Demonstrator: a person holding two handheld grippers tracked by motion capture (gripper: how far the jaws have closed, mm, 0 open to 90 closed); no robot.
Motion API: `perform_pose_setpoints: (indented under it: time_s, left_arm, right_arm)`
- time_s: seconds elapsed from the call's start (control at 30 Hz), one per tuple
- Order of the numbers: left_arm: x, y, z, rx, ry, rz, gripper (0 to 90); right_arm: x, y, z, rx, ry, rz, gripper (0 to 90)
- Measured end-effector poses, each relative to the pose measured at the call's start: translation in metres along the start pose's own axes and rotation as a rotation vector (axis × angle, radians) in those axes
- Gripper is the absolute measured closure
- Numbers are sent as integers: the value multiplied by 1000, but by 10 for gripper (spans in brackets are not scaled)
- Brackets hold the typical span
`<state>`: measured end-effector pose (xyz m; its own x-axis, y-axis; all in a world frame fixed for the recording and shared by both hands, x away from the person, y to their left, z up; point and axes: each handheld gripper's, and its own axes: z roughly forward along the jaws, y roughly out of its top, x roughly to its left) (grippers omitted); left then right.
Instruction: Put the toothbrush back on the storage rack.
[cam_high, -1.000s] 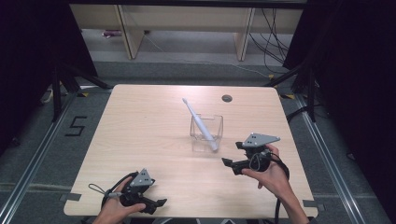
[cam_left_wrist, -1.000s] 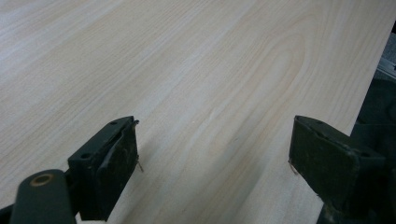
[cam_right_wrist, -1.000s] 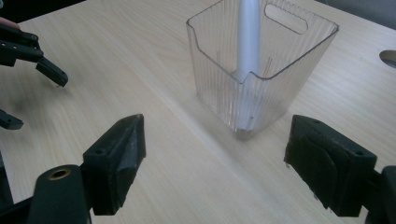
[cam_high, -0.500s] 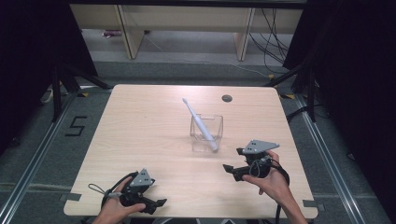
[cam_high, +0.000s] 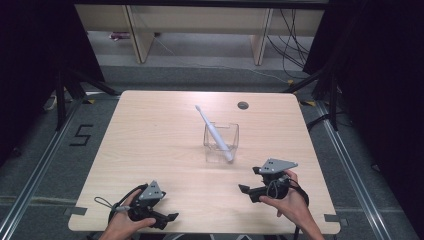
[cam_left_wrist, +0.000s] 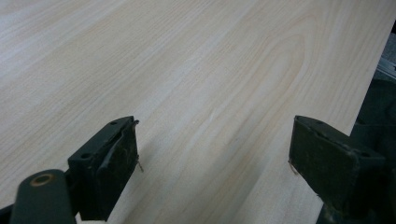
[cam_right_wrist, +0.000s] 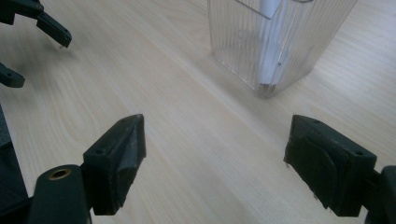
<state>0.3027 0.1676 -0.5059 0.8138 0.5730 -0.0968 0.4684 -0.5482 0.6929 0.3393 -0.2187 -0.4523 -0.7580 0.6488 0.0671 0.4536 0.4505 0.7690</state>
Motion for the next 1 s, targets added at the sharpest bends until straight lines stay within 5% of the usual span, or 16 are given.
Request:
perform_pose_setpoints:
  time_s: [0.37, 0.4, 0.67, 1.0]
  left_arm:
    - [-2, 0, 1, -11, -10, -16, 149]
    - [-2, 0, 1, -12, -11, -16, 149]
    - [-2, 0, 1, -13, -11, -16, 149]
    - [0, 0, 1, 1, -4, -3, 149]
  right_arm:
    - [0, -15, -1, -3, -2, 0, 203]
    - [2, -17, -2, 10, 3, 36, 203]
    - [1, -29, -8, -19, -23, 31, 200]
    - [7, -39, -7, 22, -20, 6, 199]
